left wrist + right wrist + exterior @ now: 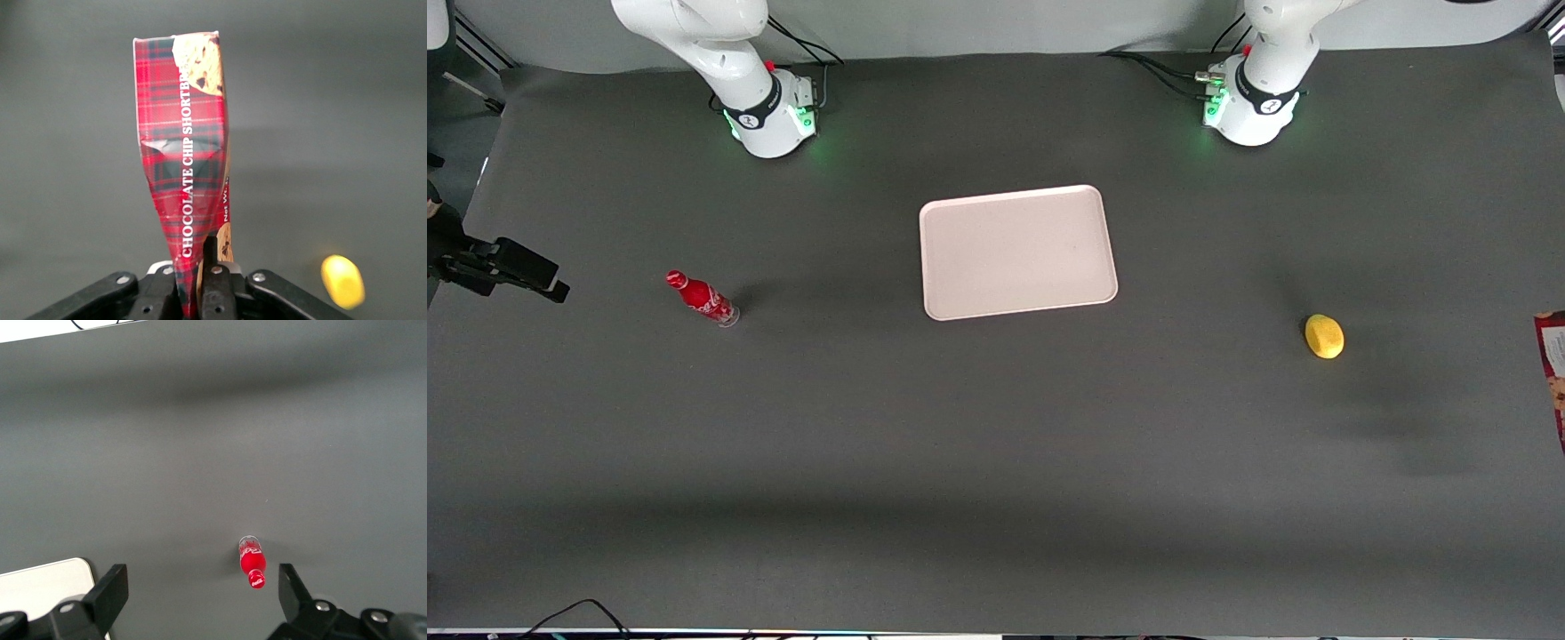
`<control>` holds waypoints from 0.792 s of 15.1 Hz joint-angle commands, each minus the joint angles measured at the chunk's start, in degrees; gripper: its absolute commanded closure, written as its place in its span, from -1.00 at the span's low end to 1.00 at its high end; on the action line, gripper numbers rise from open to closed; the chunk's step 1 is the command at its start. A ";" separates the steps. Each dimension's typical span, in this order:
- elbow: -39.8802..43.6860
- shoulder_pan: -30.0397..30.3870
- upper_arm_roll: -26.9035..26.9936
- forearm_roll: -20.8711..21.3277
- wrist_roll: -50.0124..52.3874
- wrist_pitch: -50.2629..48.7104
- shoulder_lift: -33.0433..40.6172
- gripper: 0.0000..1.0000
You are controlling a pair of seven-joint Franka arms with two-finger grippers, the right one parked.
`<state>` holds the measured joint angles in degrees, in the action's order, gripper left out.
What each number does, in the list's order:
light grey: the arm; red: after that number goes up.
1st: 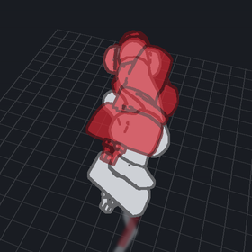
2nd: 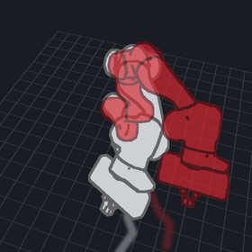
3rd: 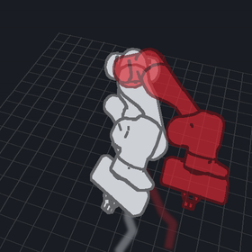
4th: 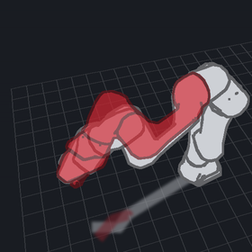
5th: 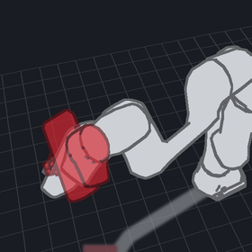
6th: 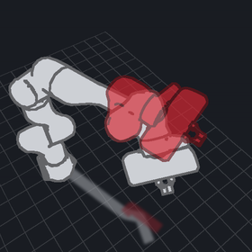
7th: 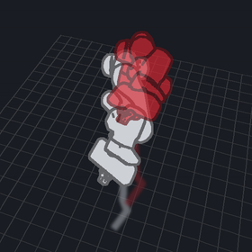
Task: Place red cookie box on tray
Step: 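Carry the upright cookie box over to the pink tray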
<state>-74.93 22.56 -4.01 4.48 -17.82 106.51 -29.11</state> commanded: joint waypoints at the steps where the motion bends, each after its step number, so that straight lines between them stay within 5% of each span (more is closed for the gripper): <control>1: -11.70 -3.31 0.68 0.79 5.06 -3.32 12.74 1.00; 9: -31.13 -19.38 0.32 -0.09 25.08 -2.98 30.07 1.00; 12: -35.01 -21.77 -5.19 -1.57 34.13 -3.15 34.11 1.00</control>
<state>-103.16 2.80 -5.68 4.17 8.36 102.07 -1.66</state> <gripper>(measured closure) 0.903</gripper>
